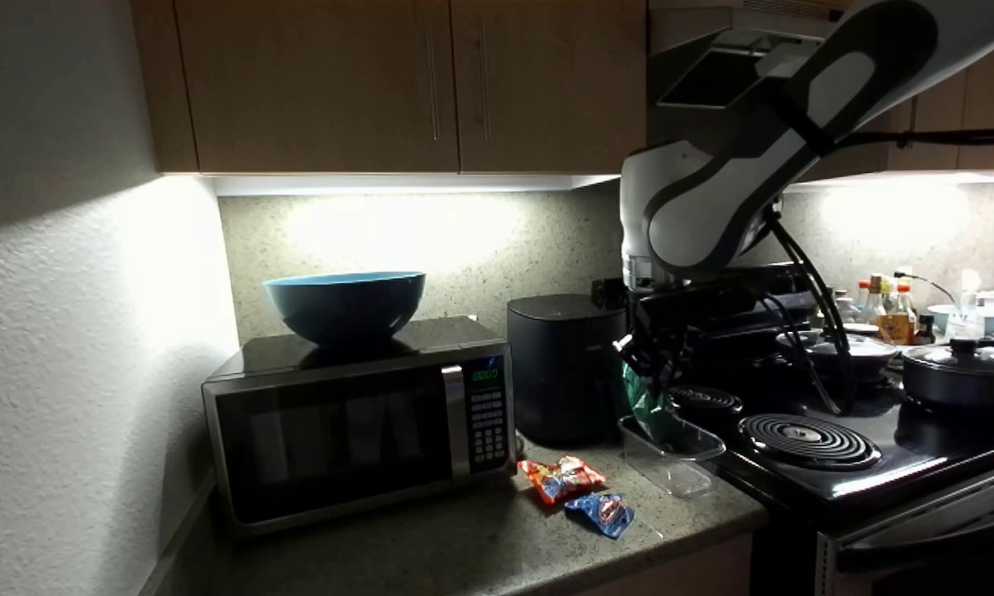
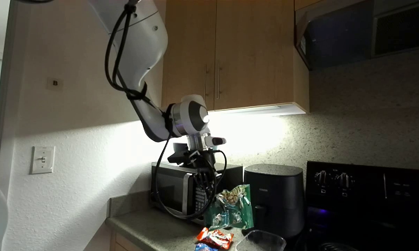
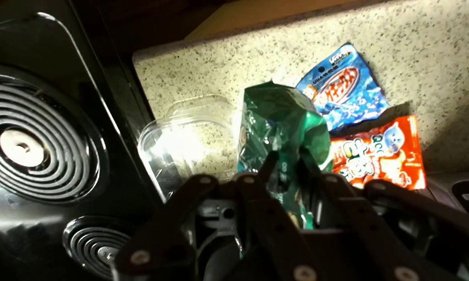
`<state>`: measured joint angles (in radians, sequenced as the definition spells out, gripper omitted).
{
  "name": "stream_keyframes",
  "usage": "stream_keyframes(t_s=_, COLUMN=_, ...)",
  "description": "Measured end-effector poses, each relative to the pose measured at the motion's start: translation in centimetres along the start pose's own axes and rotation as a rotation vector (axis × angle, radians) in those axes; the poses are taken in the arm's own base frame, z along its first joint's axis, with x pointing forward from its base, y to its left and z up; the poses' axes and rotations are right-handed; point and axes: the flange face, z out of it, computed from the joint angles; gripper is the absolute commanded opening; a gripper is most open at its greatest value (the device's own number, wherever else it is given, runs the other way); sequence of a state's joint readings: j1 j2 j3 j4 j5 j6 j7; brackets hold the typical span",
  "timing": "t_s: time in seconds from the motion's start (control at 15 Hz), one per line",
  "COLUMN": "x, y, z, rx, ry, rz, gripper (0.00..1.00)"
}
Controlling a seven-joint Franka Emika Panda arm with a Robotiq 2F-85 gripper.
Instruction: Put the green and blue packets into the container
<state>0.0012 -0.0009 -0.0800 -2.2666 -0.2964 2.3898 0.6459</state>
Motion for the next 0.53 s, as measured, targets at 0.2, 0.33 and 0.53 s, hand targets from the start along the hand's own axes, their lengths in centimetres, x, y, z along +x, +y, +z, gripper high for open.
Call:
stream_keyframes(t_s=0.2, x=-0.6, y=-1.4, z=1.1, rx=0.013, ry=-0.034, rz=-0.01, gripper=0.09)
stream_keyframes(t_s=0.33, x=-0.6, y=-1.5, z=1.3, rx=0.012, ry=-0.037, rz=-0.012, gripper=0.09)
stream_keyframes(t_s=0.53, x=2.3, y=4.1, z=3.0, rx=0.01, ry=-0.012, rz=0.106, gripper=0.09)
